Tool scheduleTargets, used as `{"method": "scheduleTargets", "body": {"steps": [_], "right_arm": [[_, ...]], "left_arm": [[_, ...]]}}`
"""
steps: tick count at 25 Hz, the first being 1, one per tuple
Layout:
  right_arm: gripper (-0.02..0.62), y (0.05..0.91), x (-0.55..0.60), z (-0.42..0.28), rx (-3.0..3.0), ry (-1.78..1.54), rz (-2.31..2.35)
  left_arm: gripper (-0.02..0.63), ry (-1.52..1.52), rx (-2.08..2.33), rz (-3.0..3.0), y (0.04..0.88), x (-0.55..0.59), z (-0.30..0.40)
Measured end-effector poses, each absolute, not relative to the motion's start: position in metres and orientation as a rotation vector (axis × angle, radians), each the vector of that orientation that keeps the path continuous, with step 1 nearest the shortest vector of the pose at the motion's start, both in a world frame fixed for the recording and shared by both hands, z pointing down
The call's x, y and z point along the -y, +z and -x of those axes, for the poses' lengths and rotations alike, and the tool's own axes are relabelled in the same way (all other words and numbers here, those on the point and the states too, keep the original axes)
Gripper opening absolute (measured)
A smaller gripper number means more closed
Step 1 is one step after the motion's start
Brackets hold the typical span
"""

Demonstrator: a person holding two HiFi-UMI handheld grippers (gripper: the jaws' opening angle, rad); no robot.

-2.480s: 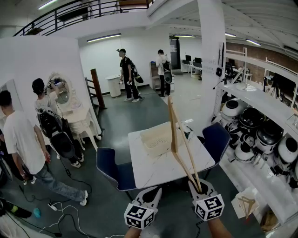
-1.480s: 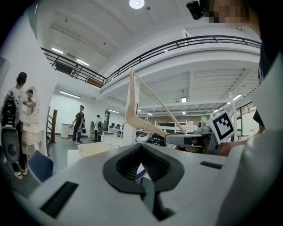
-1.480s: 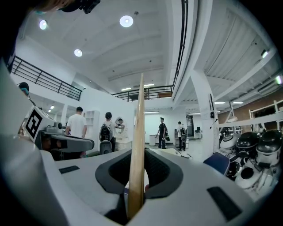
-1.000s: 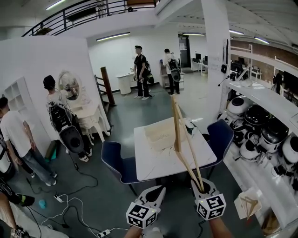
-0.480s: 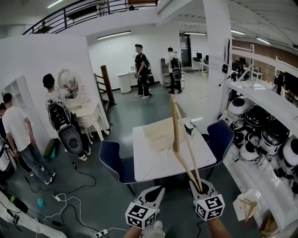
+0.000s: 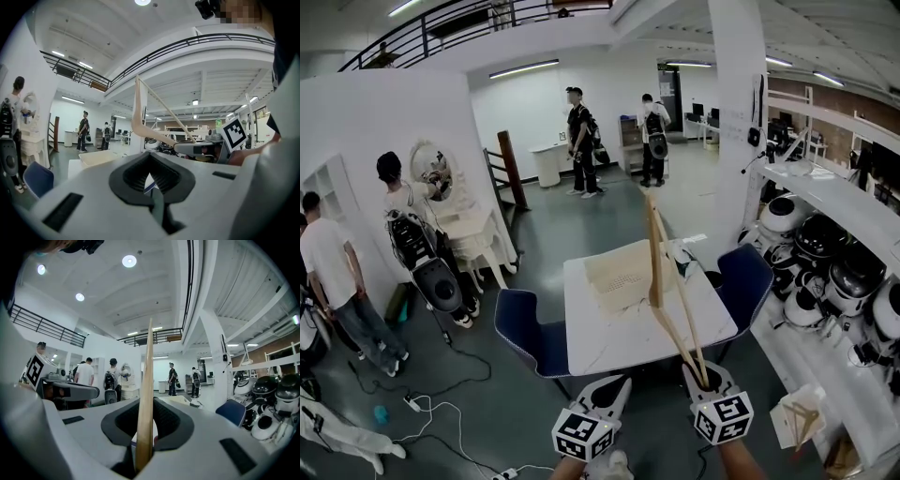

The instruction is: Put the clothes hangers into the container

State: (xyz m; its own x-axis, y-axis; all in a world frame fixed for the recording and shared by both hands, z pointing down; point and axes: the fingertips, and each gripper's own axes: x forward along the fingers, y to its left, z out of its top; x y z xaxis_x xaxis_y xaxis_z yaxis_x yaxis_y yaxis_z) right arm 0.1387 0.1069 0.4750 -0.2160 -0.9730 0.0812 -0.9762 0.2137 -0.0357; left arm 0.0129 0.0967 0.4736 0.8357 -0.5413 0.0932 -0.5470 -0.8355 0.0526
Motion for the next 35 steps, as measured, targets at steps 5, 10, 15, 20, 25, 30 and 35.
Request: {"method": "scheduleTargets", "body": {"steps": [5,10,15,20,25,30,35], "right_arm": [[0.063,0.473,-0.080,-0.141,2.416,0.125,-1.945],[0.063,0.477,-0.053,-0.143,2.400,0.147,-1.949],[0.063,0.475,-0.027,-0.141,2.393,0.157,-1.952],[0.063,0.475,-0.001,-0.137,2.381,0.170,-1.968],[0.063,0.472,0.022,-0.133,2.378,0.171,-1.970],[0.063,0.473,0.044,-0.131,2.375,0.176,-1.973],[0.063,0.469,0.068,-0.123,2.371,0.164,-1.977]], "left_arm": [[0.005,0.116,0.867,-2.937,0.472,-0.069,-0.016],[0.005,0.126,0.851,-2.931,0.474,-0.040,-0.018],[0.005,0.128,0.835,-2.930,0.472,-0.014,-0.018],[0.005,0.121,0.820,-2.918,0.474,0.012,-0.013],[0.005,0.116,0.816,-2.921,0.470,0.038,-0.010],[0.005,0.108,0.814,-2.923,0.468,0.062,-0.008],[0.005,0.099,0.807,-2.926,0.466,0.086,-0.002]]}}
